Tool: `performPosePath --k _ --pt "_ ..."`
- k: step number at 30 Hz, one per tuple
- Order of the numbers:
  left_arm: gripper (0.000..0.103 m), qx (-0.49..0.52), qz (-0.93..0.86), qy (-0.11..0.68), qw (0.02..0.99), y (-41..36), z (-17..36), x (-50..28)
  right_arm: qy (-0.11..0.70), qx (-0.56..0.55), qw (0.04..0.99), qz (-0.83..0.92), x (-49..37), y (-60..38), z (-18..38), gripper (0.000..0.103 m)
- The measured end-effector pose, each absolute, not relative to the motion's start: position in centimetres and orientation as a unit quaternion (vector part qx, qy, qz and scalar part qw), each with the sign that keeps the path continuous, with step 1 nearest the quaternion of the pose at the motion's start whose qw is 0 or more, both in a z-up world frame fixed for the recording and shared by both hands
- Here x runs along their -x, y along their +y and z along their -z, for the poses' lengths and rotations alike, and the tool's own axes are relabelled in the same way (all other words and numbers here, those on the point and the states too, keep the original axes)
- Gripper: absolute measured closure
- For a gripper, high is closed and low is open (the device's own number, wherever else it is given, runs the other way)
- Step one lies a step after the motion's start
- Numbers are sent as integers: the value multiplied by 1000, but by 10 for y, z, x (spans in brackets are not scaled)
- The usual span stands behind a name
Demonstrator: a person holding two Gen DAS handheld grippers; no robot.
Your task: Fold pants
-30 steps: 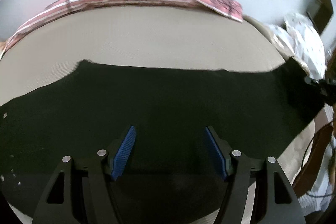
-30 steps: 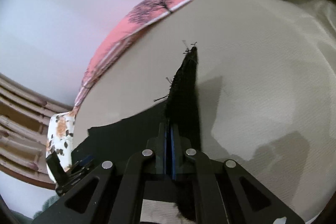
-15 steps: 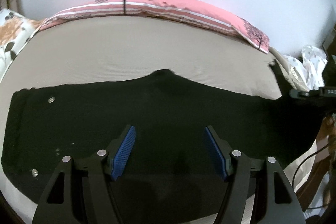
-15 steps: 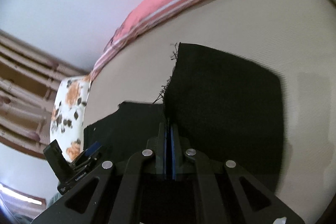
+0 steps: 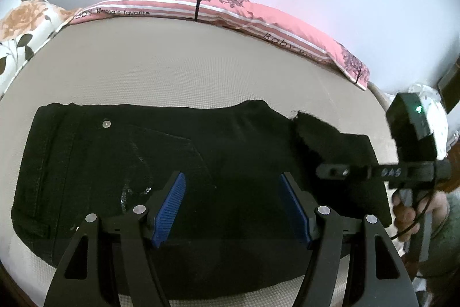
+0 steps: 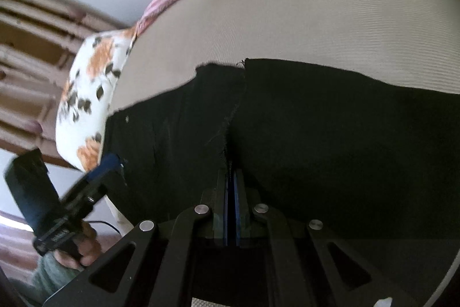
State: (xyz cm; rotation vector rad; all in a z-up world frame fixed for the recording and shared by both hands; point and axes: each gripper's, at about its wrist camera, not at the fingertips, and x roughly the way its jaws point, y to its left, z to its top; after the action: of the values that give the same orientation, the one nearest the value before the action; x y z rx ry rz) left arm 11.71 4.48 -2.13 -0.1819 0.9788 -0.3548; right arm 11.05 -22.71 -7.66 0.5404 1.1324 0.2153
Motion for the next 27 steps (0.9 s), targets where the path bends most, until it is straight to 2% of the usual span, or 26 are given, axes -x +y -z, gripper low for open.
performPosePath --k 4,8,18,21,23,27 --pt "35 92 177 468 861 45 23 -117 543 -240 799 -93 -114 -218 87 92" --pt "35 98 194 479 851 41 27 -117 527 -239 811 -87 -108 -218 74 76" --pt "37 162 299 552 761 11 45 -120 462 -278 841 -36 -46 -267 33 65" --pt "47 201 312 583 722 7 56 -125 451 -297 841 -20 -27 -282 31 65" --pt "60 211 312 600 706 3 63 -129 443 -313 840 -10 -18 -290 32 64" --pt "61 216 305 625 685 -3 74 -131 427 -338 839 6 -1 -306 36 64"
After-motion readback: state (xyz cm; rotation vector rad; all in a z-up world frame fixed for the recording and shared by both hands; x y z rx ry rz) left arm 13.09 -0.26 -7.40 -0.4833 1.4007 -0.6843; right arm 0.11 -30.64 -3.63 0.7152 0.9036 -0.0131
